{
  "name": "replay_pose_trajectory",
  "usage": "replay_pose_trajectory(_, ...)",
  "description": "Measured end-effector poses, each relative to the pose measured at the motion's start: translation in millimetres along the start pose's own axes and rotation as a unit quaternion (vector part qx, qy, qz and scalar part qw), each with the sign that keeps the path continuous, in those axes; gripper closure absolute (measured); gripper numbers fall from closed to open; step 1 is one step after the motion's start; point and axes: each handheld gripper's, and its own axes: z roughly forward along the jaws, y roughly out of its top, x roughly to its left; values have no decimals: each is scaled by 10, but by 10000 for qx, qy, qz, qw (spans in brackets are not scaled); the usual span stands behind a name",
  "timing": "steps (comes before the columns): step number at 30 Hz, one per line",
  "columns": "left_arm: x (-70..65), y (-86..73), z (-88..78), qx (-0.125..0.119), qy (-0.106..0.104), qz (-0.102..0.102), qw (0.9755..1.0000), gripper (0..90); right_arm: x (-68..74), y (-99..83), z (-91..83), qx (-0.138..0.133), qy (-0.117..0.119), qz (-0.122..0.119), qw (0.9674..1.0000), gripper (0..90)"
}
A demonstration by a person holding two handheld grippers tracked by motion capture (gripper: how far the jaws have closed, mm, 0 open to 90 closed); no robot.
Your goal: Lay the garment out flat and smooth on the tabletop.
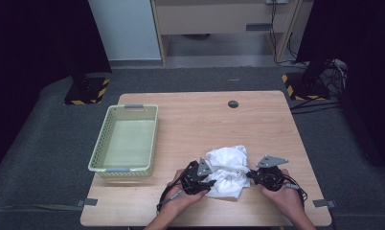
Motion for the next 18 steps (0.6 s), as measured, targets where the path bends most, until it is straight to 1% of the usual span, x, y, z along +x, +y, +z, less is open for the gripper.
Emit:
replay_pose_trajectory(2, 89, -37, -36, 14, 134, -53, 9999, 585, -34, -18, 28, 82, -1, 50, 10000, 870)
replay_pose_trajectory(3, 139, -55, -47, 19, 182, -112, 9998, 585, -45, -28, 39, 119, -21, 63, 9999, 870)
replay_pose_trajectory(5, 227, -86, -61, -55, 297, -236, 9993, 585, -67, -43, 56, 185, -56, 78, 9998, 869)
replay_pose_trajectory(6, 256, -94, -60, -82, 339, -263, 9990, 586, -74, -50, 67, 191, -51, 80, 9998, 869)
replay_pose_trajectory(8, 295, -97, -36, -121, 434, -237, 9987, 578, -75, -60, 88, 221, -45, 73, 9997, 869)
replay_pose_trajectory(10, 327, -84, -2, -192, 495, -237, 9983, 540, -73, -56, 91, 228, -55, 51, 9997, 869)
replay_pose_trajectory(12, 353, -65, 53, -270, 484, -304, 9980, 521, -74, -66, 85, 214, -33, 79, 9997, 869)
replay_pose_trajectory(15, 385, -29, 156, -349, 325, -471, 9977, 514, -71, -92, 71, 182, -35, 126, 9997, 869)
replay_pose_trajectory(16, 383, -13, 189, -353, 295, -469, 9978, 514, -67, -100, 63, 189, -28, 124, 9997, 869)
replay_pose_trajectory(18, 381, 16, 260, -301, 267, -367, 9985, 530, -58, -116, 52, 162, -31, 147, 9998, 869)
